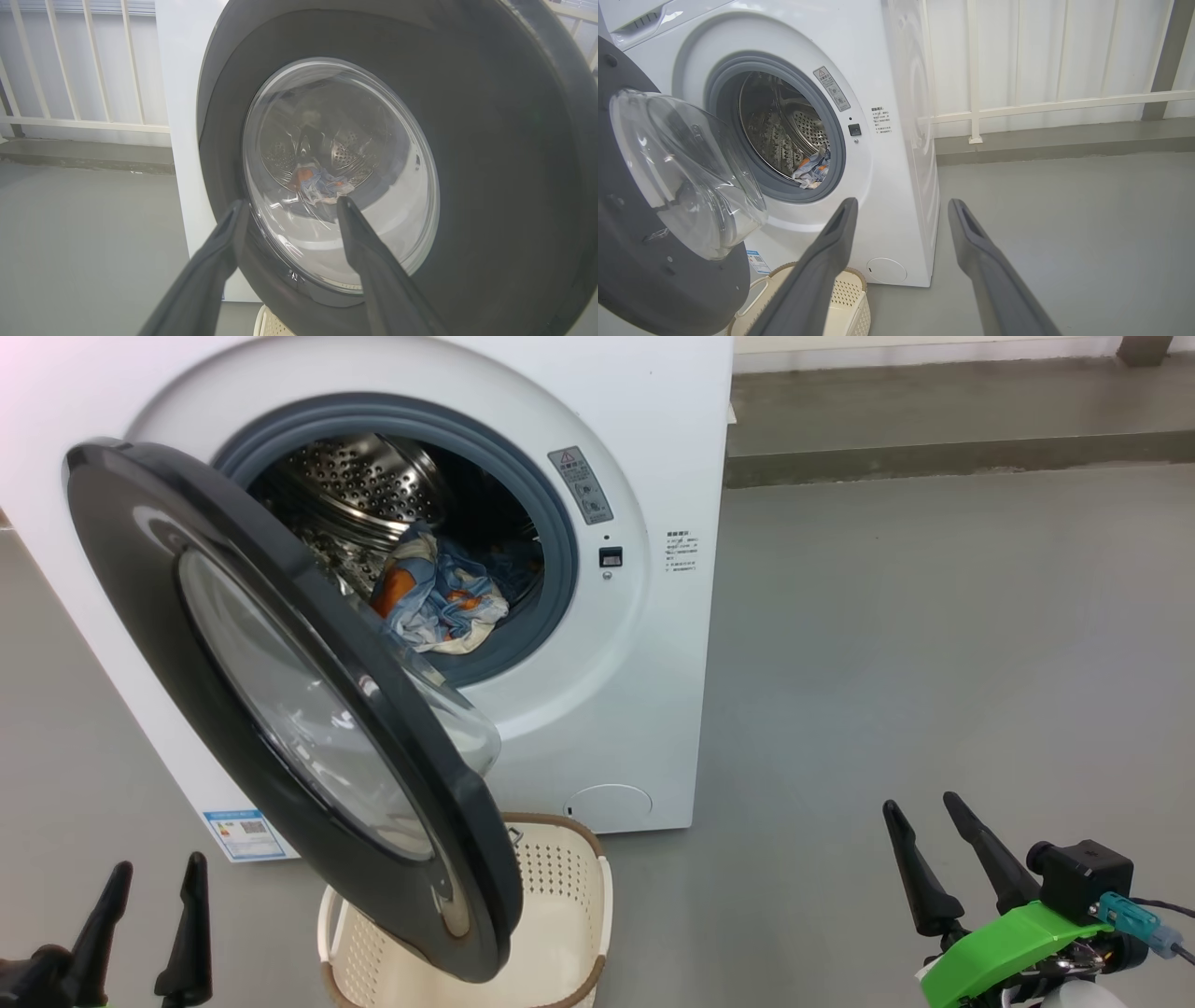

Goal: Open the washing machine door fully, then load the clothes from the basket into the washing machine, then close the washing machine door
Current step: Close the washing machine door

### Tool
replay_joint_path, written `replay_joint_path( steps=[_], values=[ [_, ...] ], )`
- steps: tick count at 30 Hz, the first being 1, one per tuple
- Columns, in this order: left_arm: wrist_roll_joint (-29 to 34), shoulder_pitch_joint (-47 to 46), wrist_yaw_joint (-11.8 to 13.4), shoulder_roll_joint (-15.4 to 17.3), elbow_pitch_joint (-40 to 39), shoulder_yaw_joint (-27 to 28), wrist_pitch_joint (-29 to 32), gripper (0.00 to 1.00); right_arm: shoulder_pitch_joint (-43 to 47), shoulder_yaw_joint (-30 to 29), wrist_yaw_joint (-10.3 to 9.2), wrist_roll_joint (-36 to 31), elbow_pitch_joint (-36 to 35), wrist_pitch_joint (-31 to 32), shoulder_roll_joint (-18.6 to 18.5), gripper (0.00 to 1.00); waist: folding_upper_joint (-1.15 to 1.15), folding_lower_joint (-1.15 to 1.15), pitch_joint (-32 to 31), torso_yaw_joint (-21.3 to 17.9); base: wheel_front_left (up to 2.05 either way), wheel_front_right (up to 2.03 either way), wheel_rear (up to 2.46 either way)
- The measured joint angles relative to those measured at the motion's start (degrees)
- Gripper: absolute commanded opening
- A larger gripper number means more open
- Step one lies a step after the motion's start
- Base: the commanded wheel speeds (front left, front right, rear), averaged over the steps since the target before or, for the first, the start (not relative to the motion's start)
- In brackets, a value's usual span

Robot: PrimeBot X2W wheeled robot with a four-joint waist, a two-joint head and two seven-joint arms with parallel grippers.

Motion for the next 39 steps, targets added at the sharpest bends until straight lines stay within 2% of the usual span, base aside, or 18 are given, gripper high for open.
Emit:
replay_joint_path(
  steps=[17, 18, 19, 20, 21, 30, 39],
  values=[
    [-0.11, 0.01, 0.91, 0.00, -0.04, -0.19, -0.26, 1.00, 0.00, 0.03, 0.00, 0.00, -0.02, 0.00, 0.10, 1.00, 0.00, 0.00, 0.05, 1.37, 0.00, 0.00, 0.00],
    [-0.12, 0.01, 0.91, 0.00, -0.04, -0.20, -0.26, 1.00, 0.00, 0.09, 0.01, 0.00, -0.02, 0.00, 0.12, 0.71, 0.00, 0.00, 0.04, 1.58, 0.00, 0.00, 0.00],
    [-0.18, 0.01, 0.91, 0.00, -0.04, -0.23, -0.26, 1.00, 0.00, 0.19, 0.00, 0.00, -0.02, 0.00, 0.12, 0.71, 0.00, 0.00, 0.01, 1.83, 0.00, 0.00, 0.00],
    [-0.25, 0.02, 0.91, 0.00, -0.04, -0.26, -0.25, 1.00, 0.00, 0.27, 0.00, 0.00, -0.05, 0.00, 0.13, 0.33, 0.00, 0.00, -0.03, 2.10, 0.00, 0.00, 0.00],
    [-0.40, 0.02, 0.91, 0.00, -0.04, -0.32, -0.25, 1.00, 0.00, 0.34, 0.00, 0.00, -0.13, 0.00, 0.15, 0.00, 0.00, 0.00, -0.08, 2.40, 0.00, 0.00, 0.00],
    [-1.25, 0.73, 1.49, -0.03, -0.71, -0.57, -0.18, 1.00, -0.05, 0.62, 0.00, 2.36, -3.37, 0.00, 1.05, 0.00, 0.00, 0.00, -0.54, 6.00, 0.00, 0.00, 0.00],
    [-1.29, 1.64, 2.01, -0.44, -1.23, -1.10, 0.04, 1.00, -2.30, 2.52, 0.00, 4.64, -8.34, 0.00, 2.34, 0.00, 0.00, 0.00, -0.89, 11.42, 0.00, 0.00, 0.00]
  ],
)
